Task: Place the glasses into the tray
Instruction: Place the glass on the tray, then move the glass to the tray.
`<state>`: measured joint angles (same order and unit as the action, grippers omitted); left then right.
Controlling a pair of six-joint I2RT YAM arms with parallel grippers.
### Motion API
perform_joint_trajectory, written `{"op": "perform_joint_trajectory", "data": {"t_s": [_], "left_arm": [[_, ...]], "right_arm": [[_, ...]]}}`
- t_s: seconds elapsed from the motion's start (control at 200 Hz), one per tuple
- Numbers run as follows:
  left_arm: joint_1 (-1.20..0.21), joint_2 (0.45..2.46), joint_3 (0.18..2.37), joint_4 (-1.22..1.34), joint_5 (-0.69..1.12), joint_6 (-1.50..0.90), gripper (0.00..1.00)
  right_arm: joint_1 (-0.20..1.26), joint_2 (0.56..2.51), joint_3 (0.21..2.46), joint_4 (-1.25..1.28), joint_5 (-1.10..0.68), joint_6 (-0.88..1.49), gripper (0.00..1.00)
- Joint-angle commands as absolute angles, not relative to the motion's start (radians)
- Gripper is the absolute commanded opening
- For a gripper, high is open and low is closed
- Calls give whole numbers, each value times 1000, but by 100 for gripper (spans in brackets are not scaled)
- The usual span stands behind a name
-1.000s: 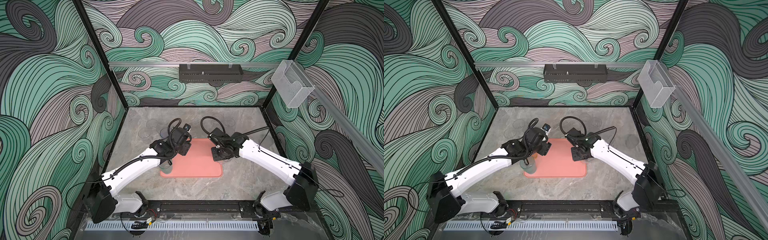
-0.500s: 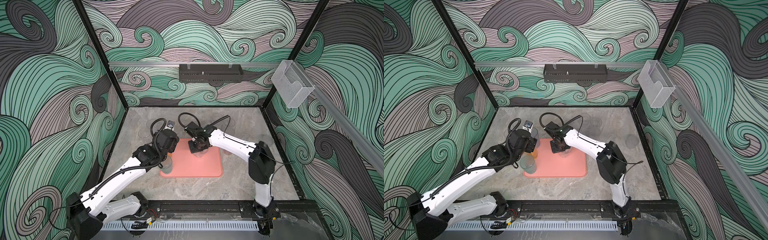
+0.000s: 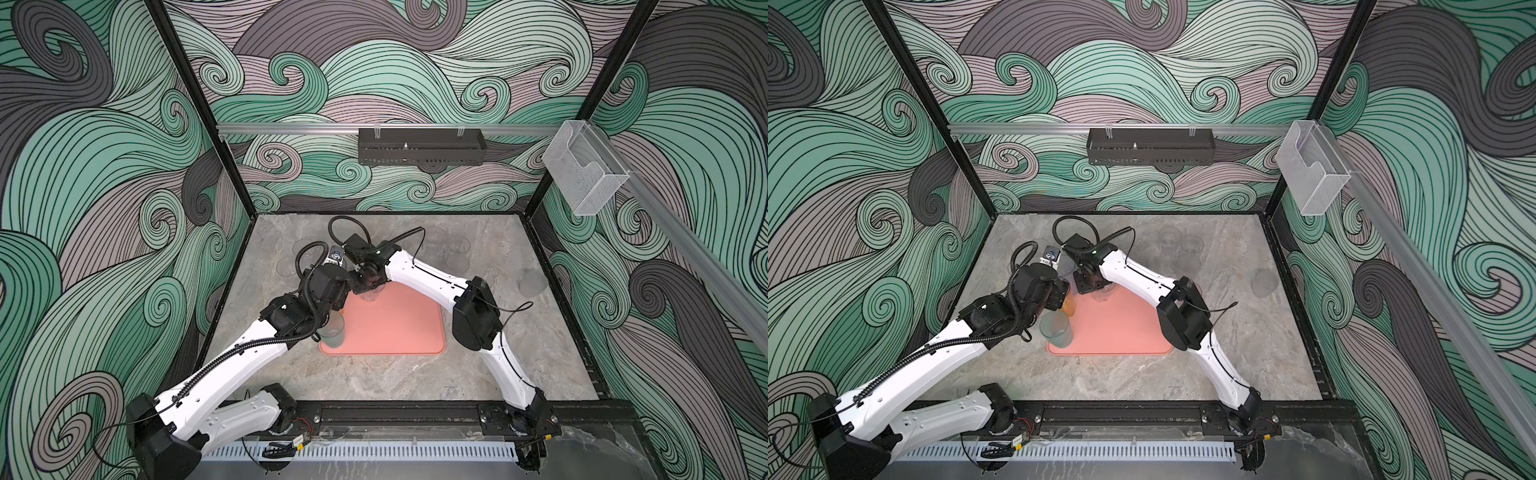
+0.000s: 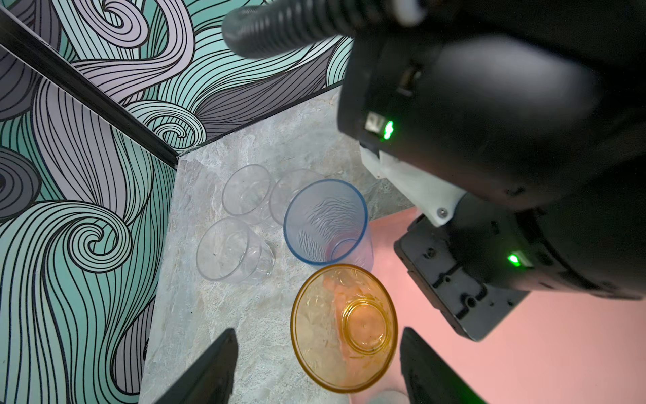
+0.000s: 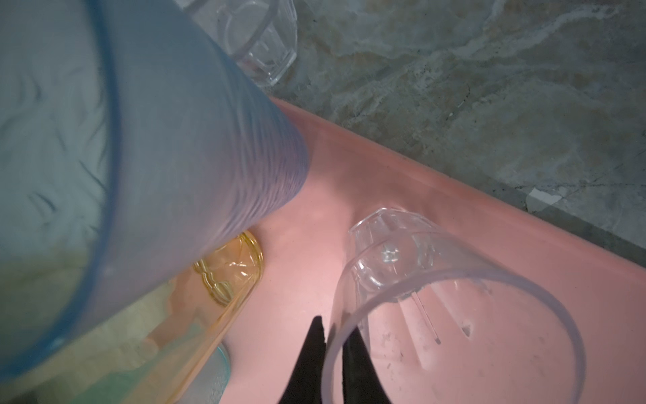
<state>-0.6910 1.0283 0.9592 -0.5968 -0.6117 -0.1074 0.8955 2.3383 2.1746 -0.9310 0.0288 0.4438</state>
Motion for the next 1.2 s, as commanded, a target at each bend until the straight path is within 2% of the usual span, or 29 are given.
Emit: {"op": "perform_joint_trajectory", "data": {"t_s": [0.0,0.175,0.521,0.856,1.021,1.196], "left_arm": [[-683,1023,961,-624,-617,-124,76],[-682,1034,960,-620,-615,-129,75],[-681,1015,972,-591,-565,-131,76],[-683,1100,951,-525,-432,-143,75],[-682,1206,929,-467,-351,-183,75],[-682,1316,977,-540,-277,-229,75]], "right_arm": [[896,2351,2210,-976,38,421,18],[896,2311,2212,-975,-2,406,27],[865,2111,2113,-955,-7,409,30],[769,1874,1668,-750,-9,543,31],[753,1847,1496,-631,-16,618,32],[753,1858,1371,-452,-71,700,31]]}}
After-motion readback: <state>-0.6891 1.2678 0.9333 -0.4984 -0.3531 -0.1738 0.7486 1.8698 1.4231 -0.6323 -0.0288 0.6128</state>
